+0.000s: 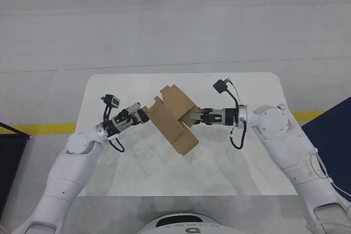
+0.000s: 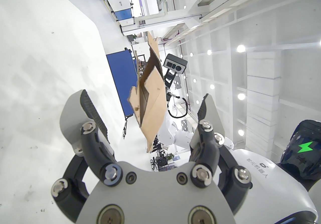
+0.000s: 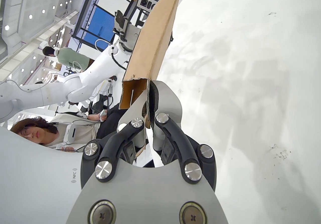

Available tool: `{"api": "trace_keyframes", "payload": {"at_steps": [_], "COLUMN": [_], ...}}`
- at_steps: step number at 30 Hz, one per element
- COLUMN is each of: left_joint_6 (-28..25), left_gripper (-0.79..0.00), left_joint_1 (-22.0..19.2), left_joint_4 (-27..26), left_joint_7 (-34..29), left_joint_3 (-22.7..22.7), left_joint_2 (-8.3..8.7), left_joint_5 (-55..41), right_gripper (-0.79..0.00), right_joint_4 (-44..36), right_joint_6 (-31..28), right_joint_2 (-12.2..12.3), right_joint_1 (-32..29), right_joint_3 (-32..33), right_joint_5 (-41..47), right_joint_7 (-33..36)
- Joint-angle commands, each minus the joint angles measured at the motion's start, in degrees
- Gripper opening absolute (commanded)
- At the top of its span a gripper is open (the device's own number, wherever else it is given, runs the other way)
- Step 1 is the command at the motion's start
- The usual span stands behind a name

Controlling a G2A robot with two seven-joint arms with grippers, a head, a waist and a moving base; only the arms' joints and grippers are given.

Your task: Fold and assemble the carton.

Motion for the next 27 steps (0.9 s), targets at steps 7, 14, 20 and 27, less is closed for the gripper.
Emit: {"api": "trace_keyframes", "payload": {"at_steps": [7,14,20,27], "left_joint_6": [-2.7,-3.5,-3.6,-3.7], "left_gripper": [-0.194,-0.693,-0.785,-0.785], "left_joint_1": [0.5,0.4,0.0,-0.2], "left_joint_4": [-0.9,-0.6,-0.5,-0.2], "left_joint_7": [0.4,-1.5,-1.6,-1.9], "left_joint_3": [0.3,0.6,1.0,1.2], "left_joint_2": [0.07,-0.02,-0.16,-0.28], "left_joint_5": [5.2,4.1,4.4,3.9], "right_gripper": [-0.785,-0.785,-0.785,-0.785], "right_joint_4": [-0.3,-0.2,0.2,0.7], "right_joint_6": [-0.8,-0.3,0.3,0.6], "right_joint_2": [0.3,0.3,0.1,0.0], "right_joint_1": [-0.3,0.0,0.9,1.8], "right_joint_3": [0.4,-0.3,-1.8,-3.1], "right_joint_5": [1.8,1.6,1.1,1.2], "right_joint_7": [1.7,1.6,1.7,1.8]}}
